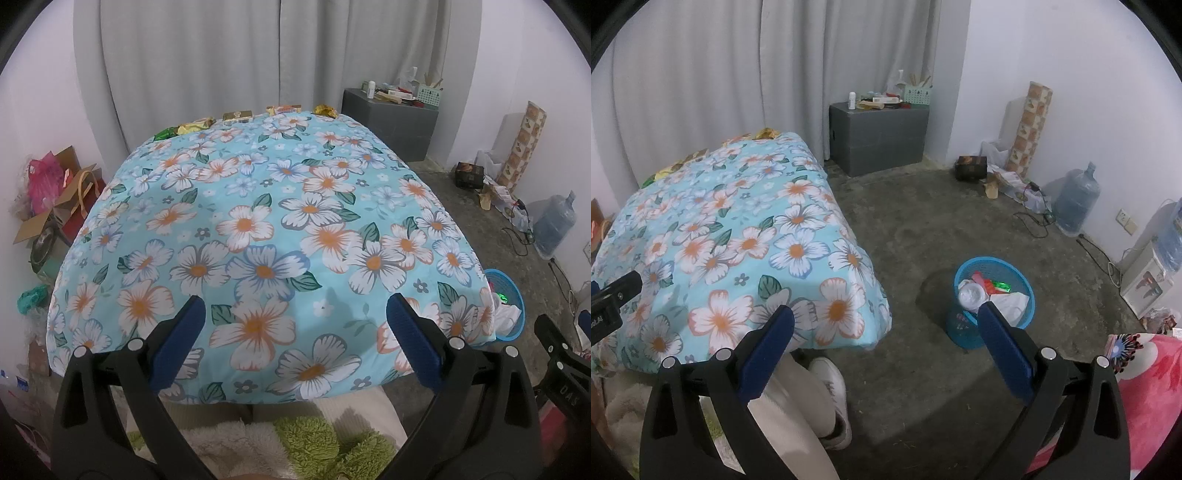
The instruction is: Collect trash
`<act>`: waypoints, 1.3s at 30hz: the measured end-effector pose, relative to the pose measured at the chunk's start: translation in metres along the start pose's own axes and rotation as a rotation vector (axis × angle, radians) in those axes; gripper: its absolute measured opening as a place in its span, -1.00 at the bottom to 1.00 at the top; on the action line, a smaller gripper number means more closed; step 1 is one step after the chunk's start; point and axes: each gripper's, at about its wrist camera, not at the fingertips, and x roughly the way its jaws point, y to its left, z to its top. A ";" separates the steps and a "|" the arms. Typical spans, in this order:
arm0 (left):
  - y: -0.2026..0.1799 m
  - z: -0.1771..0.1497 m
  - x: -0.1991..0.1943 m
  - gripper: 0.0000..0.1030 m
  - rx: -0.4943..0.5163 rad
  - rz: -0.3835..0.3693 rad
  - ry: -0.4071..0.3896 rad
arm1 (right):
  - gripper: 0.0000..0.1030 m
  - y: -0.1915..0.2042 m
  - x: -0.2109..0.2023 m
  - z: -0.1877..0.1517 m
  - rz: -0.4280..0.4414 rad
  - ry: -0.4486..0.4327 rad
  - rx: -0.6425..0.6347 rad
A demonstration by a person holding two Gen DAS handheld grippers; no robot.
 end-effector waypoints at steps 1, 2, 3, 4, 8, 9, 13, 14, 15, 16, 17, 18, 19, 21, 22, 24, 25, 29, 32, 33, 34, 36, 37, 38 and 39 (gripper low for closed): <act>0.000 0.000 0.000 0.83 0.001 0.000 0.000 | 0.87 -0.001 0.000 0.000 -0.001 0.001 0.000; 0.000 0.000 0.000 0.83 0.001 0.000 -0.001 | 0.87 -0.001 0.000 0.000 0.000 0.001 0.000; -0.001 0.000 -0.001 0.83 0.001 0.000 -0.002 | 0.87 -0.001 0.000 0.000 0.000 0.001 0.000; -0.001 0.001 0.000 0.83 0.001 0.000 -0.003 | 0.87 -0.001 0.000 0.000 0.000 0.001 0.000; 0.000 0.000 -0.001 0.83 0.000 0.001 -0.002 | 0.87 -0.001 0.000 0.000 0.000 0.000 0.000; 0.000 0.001 0.000 0.83 0.001 0.000 -0.001 | 0.87 0.000 0.000 0.000 0.000 0.000 0.000; -0.001 0.001 0.000 0.83 0.002 0.000 -0.001 | 0.87 0.000 0.000 0.000 0.000 0.001 0.001; -0.001 0.000 -0.001 0.83 0.001 0.001 -0.002 | 0.87 -0.001 0.000 0.000 0.000 0.001 0.002; -0.001 0.001 -0.001 0.83 0.002 0.001 -0.003 | 0.87 0.000 0.000 0.000 0.001 0.002 0.002; -0.001 0.001 -0.001 0.83 0.002 0.002 -0.005 | 0.87 0.001 0.000 0.000 0.001 0.002 0.002; 0.000 0.000 -0.001 0.83 0.002 0.002 -0.007 | 0.87 0.000 0.000 0.000 0.000 0.001 0.001; 0.002 0.000 -0.001 0.83 0.001 0.003 -0.007 | 0.87 0.000 0.000 0.000 0.000 0.001 0.001; 0.002 0.000 -0.001 0.83 0.001 0.003 -0.007 | 0.87 0.000 0.000 0.000 0.000 0.001 0.001; 0.002 0.000 -0.001 0.83 0.001 0.005 -0.007 | 0.87 0.001 0.000 -0.001 0.001 0.001 0.003; 0.002 0.000 -0.001 0.83 0.001 0.005 -0.007 | 0.87 0.000 0.000 0.000 0.000 0.001 0.002; 0.001 0.000 -0.001 0.83 0.001 0.005 -0.007 | 0.87 0.000 0.000 0.000 0.000 0.001 0.002; 0.001 0.000 -0.001 0.83 0.001 0.005 -0.008 | 0.87 0.000 0.000 0.000 0.001 0.001 0.003; 0.003 0.000 -0.002 0.83 0.001 0.007 -0.010 | 0.87 -0.001 0.000 0.000 0.001 0.001 0.003; 0.004 -0.001 -0.003 0.83 0.000 0.007 -0.010 | 0.87 -0.001 0.000 0.000 0.001 0.001 0.003; 0.003 0.000 -0.002 0.83 0.001 0.007 -0.010 | 0.87 -0.001 0.000 0.000 0.001 0.001 0.003; 0.003 0.000 -0.002 0.83 0.002 0.007 -0.011 | 0.87 -0.001 0.000 0.000 0.001 0.001 0.003; 0.003 0.000 -0.002 0.83 0.002 0.006 -0.010 | 0.87 -0.001 0.000 0.000 0.002 0.002 0.004; 0.003 0.000 -0.001 0.83 0.002 0.006 -0.009 | 0.87 -0.001 0.000 0.000 0.002 0.002 0.004; 0.003 0.000 -0.002 0.83 0.002 0.007 -0.009 | 0.87 -0.001 0.000 0.000 0.002 0.001 0.004; 0.003 0.000 -0.002 0.83 0.002 0.007 -0.010 | 0.87 -0.001 0.000 0.000 0.003 0.002 0.004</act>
